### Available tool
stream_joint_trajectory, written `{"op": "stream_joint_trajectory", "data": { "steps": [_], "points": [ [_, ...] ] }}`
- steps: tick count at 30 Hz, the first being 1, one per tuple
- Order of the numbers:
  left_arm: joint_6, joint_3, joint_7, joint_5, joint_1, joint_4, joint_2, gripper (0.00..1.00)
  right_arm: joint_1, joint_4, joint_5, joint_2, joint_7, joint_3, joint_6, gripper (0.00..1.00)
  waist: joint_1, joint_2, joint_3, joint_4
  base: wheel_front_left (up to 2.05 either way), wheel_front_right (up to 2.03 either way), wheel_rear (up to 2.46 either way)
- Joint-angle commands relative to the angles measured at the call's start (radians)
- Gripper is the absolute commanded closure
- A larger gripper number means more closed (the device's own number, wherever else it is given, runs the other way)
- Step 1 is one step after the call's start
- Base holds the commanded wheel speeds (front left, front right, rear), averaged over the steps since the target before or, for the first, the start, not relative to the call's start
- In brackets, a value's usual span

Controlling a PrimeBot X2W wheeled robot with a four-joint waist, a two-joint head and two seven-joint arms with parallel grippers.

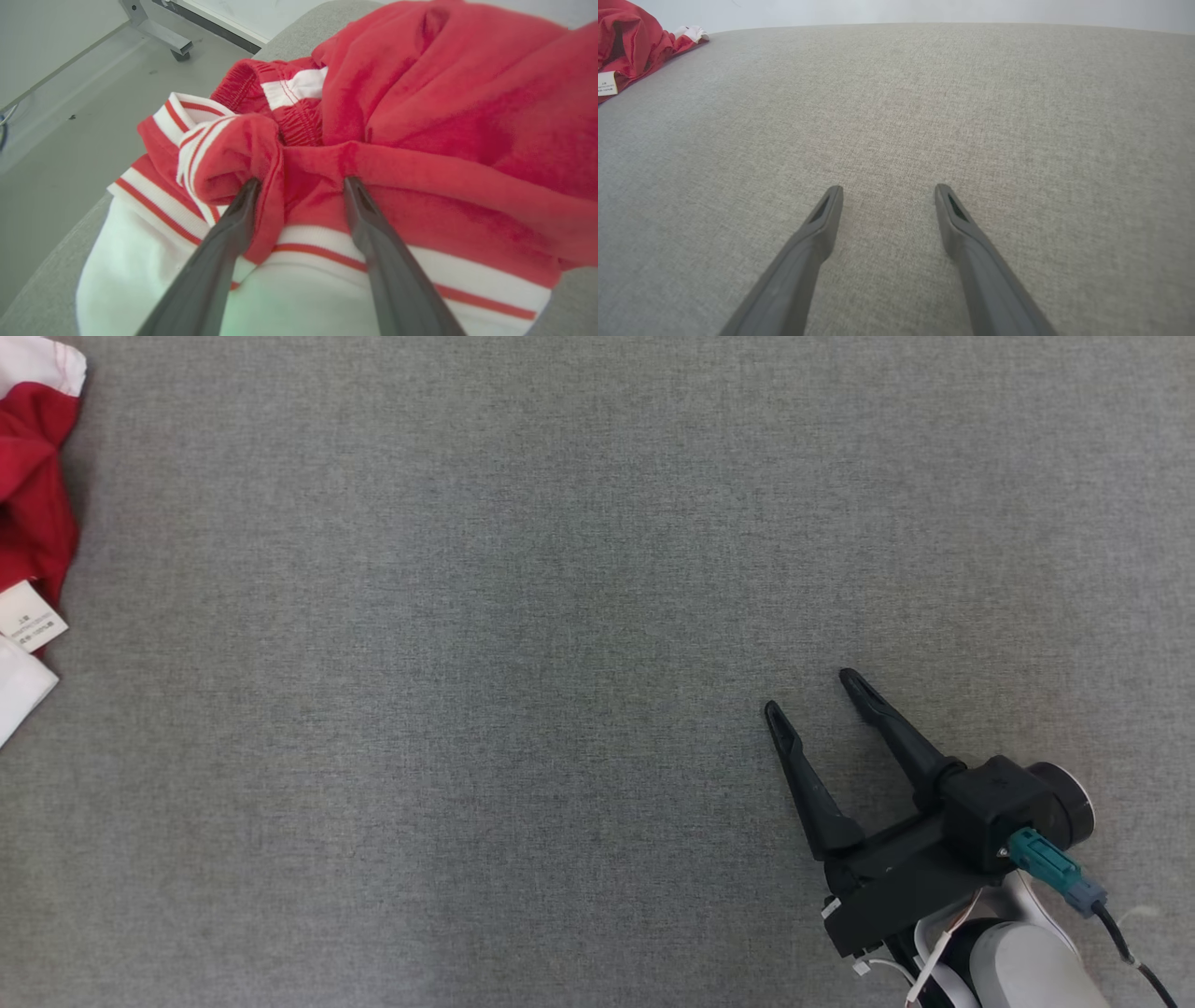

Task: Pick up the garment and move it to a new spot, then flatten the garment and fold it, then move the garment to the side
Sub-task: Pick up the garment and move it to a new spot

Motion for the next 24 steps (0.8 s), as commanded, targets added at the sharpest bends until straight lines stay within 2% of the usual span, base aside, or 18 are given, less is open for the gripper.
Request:
{"op": "stream_joint_trajectory", "data": {
  "steps": [1, 14, 24],
  "points": [
    [-0.001, -0.007, 0.002, 0.006, 0.012, 0.017, 0.006, 1.00, -0.006, 0.006, 0.002, 0.005, -0.004, 0.001, -0.002, 0.00, -0.0001, -0.0003, -0.003, -0.003, 0.00, 0.00, 0.00],
    [-0.085, -0.031, -0.028, -0.016, -0.045, 0.002, 0.040, 1.00, -0.001, 0.053, 0.023, 0.029, -0.032, 0.014, -0.002, 0.00, -0.0001, -0.0003, -0.110, 0.035, 0.00, 0.00, 0.00],
    [-0.115, -0.073, 0.007, -0.017, -0.104, -0.088, 0.057, 1.00, 0.021, 0.120, 0.050, 0.059, -0.076, 0.020, -0.002, 0.00, -0.0001, -0.0003, -0.236, 0.040, 0.00, 0.00, 0.00]
  ]
}}
